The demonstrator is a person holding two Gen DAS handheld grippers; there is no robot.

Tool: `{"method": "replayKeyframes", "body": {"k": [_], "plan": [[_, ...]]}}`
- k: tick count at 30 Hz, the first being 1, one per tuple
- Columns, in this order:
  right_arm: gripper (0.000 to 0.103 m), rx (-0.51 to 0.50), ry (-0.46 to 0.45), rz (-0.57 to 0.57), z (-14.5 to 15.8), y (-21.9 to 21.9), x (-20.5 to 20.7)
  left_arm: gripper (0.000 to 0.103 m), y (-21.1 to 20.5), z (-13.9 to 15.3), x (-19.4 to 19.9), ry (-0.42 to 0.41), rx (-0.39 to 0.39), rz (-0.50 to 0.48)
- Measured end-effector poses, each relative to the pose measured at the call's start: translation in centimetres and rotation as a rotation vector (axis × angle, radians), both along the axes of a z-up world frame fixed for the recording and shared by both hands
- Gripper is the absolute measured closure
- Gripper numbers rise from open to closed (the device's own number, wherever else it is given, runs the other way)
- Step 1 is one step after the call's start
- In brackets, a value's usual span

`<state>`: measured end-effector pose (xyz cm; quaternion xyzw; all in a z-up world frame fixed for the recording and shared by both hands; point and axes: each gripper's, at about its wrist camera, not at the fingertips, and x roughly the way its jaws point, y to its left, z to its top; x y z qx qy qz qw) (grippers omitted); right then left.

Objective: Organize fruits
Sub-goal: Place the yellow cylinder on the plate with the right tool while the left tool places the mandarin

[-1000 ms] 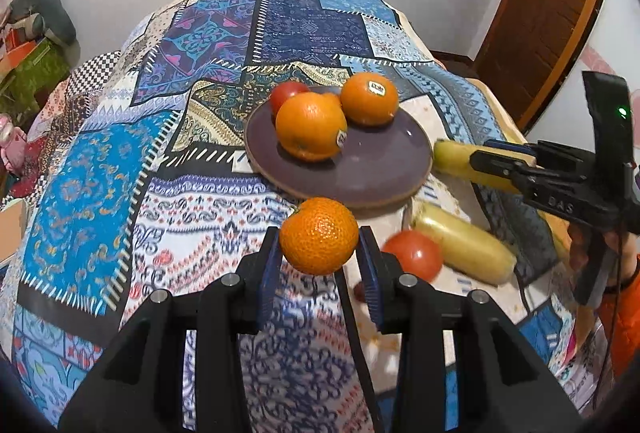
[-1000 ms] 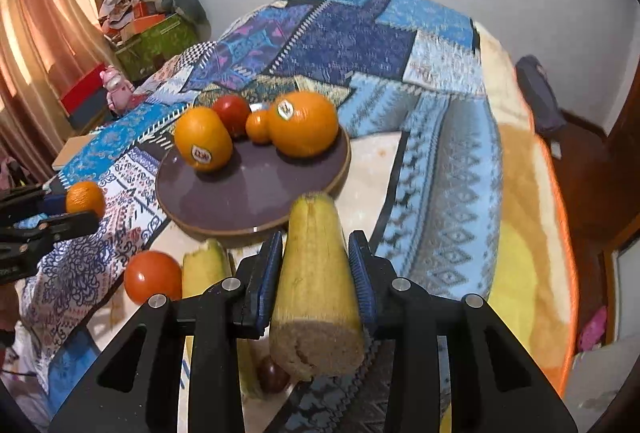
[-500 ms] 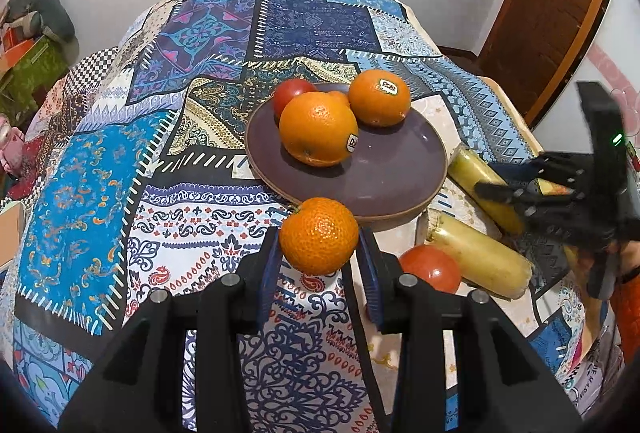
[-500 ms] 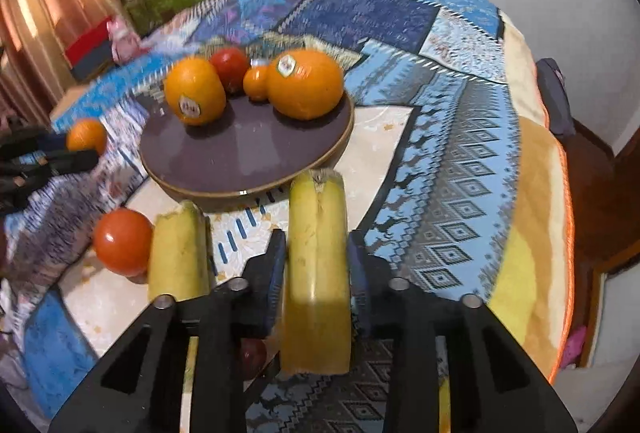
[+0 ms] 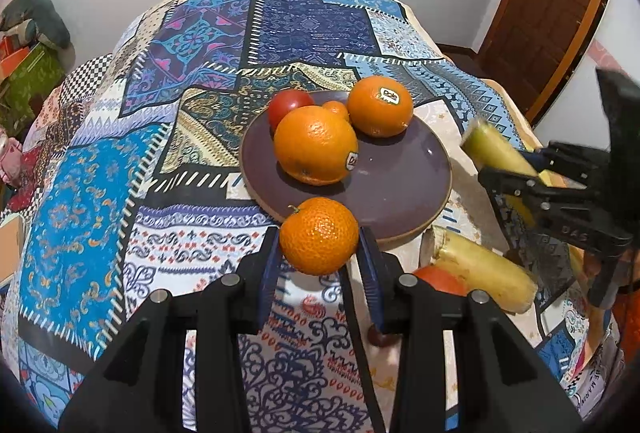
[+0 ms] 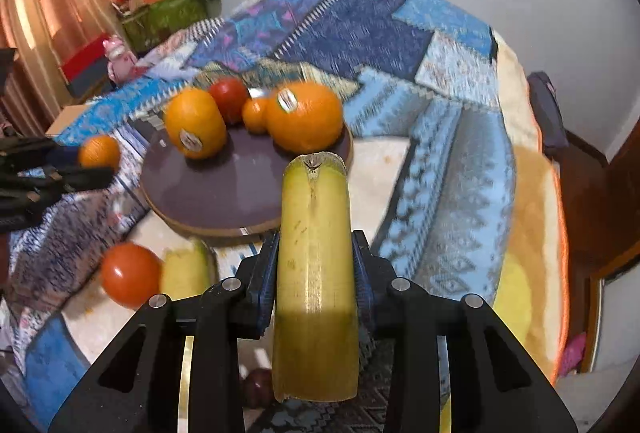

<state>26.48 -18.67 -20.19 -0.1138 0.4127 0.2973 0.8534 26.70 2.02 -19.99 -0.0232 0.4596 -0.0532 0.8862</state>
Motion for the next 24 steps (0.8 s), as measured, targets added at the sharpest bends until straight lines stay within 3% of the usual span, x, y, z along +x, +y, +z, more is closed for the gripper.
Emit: {"method": "replayKeyframes", "body": {"k": [11,24], "plan": [[0.072,-0.016,-0.021,0.110,0.3,6.2,1.7,0.065,-1.1,-1.4,2.9,0.037,0.019,-0.042],[0.072,-0.053,0.024,0.149,-1.4,8.3,2.7,0.065,-1.1,-1.8,3.7,0.023,0.023,-0.044]]}}
